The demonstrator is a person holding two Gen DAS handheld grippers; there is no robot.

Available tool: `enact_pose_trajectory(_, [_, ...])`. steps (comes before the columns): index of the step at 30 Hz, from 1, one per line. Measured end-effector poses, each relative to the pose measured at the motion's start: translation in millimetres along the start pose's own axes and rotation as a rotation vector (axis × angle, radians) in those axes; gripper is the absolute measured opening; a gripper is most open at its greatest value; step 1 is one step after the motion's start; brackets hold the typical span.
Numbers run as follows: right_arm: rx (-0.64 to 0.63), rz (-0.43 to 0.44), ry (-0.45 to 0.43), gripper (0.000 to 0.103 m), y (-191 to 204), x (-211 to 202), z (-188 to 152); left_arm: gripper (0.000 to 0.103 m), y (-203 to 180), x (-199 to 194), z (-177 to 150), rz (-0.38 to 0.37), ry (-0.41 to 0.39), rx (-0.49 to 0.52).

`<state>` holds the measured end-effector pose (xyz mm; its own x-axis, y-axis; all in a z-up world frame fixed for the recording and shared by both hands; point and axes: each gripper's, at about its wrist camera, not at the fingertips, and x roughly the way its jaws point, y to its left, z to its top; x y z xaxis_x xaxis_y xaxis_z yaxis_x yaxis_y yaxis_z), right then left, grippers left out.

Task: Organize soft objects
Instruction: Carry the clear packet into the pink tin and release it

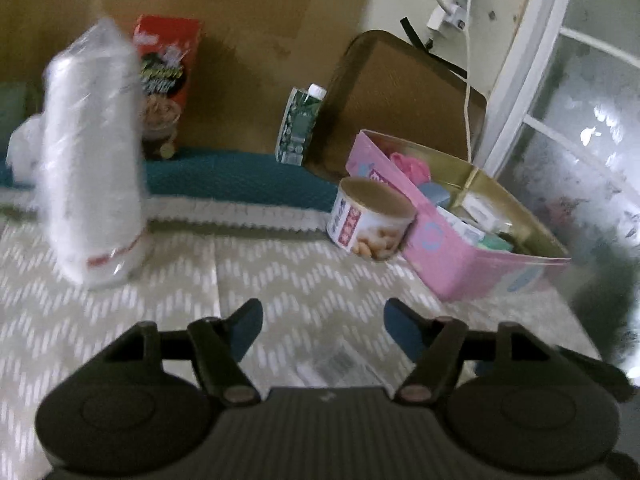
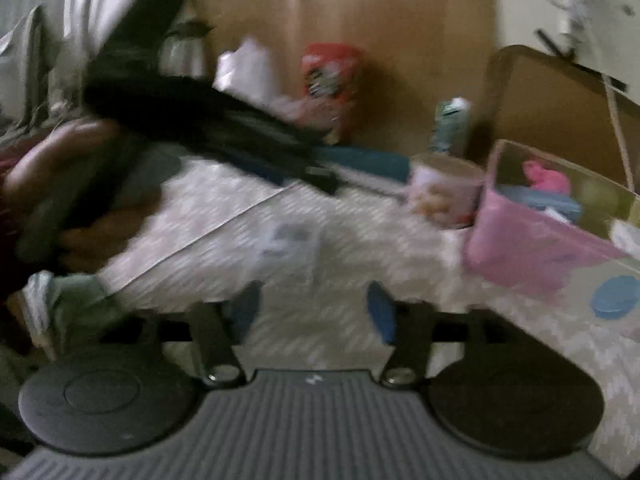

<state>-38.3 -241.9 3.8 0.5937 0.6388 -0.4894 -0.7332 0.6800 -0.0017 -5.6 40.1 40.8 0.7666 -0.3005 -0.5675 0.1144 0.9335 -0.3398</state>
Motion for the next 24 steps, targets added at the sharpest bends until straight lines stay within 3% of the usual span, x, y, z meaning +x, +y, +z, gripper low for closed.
enact_pose_trajectory(3, [0.027,0.036,-0.008,0.087,0,6,0,0.069,1,-6,-9,-0.057,0.053,-0.030])
enact_pose_trajectory(8, [-0.018,0.045,0.037,0.086,21,30,-7,0.067,-8,18,-28,-0.092,0.154,-0.042])
enact_pose_trajectory(9, [-0.007,0.051,0.056,0.083,18,39,-7,0.066,-12,19,-32,-0.082,0.110,-0.025])
enact_pose_trajectory(10, [0.017,0.050,0.037,0.065,16,39,-8,0.065,-16,21,-34,-0.066,0.106,-0.008])
enact_pose_trajectory(11, [0.019,0.048,0.030,0.061,17,38,-6,0.063,-22,23,-34,-0.059,0.115,0.008])
enact_pose_trajectory(16, [0.013,-0.036,-0.028,0.060,14,24,-8,0.055,-34,21,-12,-0.152,0.076,-0.002])
enact_pose_trajectory(21, [0.003,-0.173,-0.183,0.060,-6,-6,4,0.055,-86,33,27,-0.216,0.003,0.135])
enact_pose_trajectory(24, [0.016,-0.255,-0.233,0.060,-29,-15,12,0.055,-117,53,48,-0.251,-0.015,0.205])
